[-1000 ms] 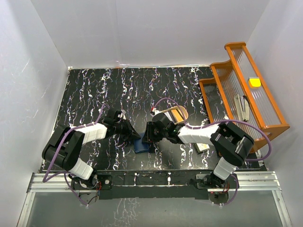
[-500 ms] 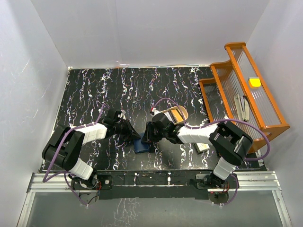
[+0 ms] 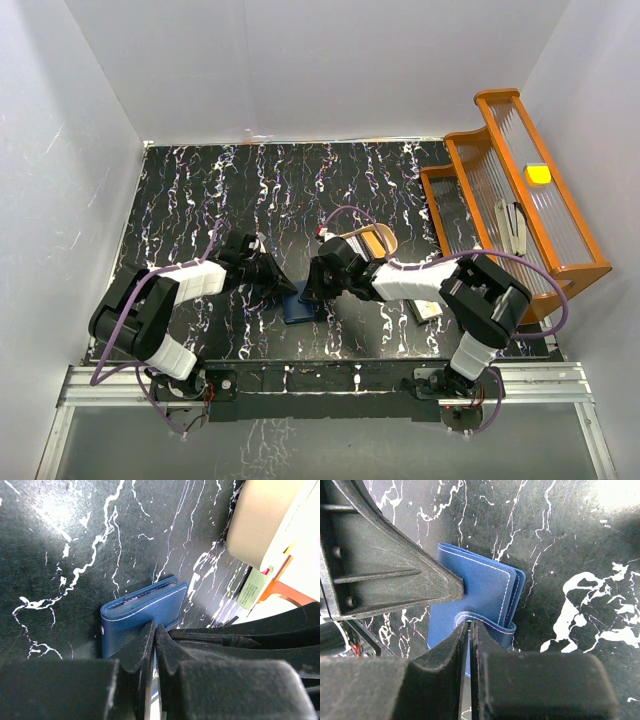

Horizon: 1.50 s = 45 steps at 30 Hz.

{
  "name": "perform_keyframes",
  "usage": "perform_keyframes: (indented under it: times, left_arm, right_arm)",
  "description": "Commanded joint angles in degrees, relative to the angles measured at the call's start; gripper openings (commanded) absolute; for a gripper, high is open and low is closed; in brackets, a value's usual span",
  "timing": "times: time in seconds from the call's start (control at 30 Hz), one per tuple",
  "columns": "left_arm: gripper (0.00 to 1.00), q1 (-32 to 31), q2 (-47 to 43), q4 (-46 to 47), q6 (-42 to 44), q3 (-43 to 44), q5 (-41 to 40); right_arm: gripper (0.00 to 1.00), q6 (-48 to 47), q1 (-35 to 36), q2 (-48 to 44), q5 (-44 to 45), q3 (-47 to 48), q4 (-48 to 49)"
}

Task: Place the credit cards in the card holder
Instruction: Close the card holder at the center of the board.

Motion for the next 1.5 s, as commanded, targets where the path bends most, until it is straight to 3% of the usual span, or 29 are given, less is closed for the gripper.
perform_keyframes:
  times: [0.0,0.3,0.83,1.33,1.47]
  left_arm:
    - [0.04,-0.8,2.1,-4.1,1.1,-2.2,-4.2]
    - [0.04,-0.8,2.4,-3.9,1.0,-2.5,-4.1]
    - [0.04,-0.8,2.1,-4.4,0.3,-3.4,-4.7]
    - [0.05,-0.8,0.9,-5.2,0.5,-4.0,-5.1]
    - [0.12,-0.7,-1.3,-6.6,0.2,-3.4,-6.7]
  right_arm:
    - [0.06,-2.5,0.4,3.5,2.5,1.4,-3.4]
    - [0.05,-3.9,1.0,7.2,2.6,3.1,-5.7]
    - [0.04,-5.7,1.4,11.6,12.9,8.7,-18.7]
    - [0.02,-8.4,1.6,16.7,16.8,13.9,-26.6]
    - [0.02,-8.8,1.6,16.5,17.4,15.2,-27.5]
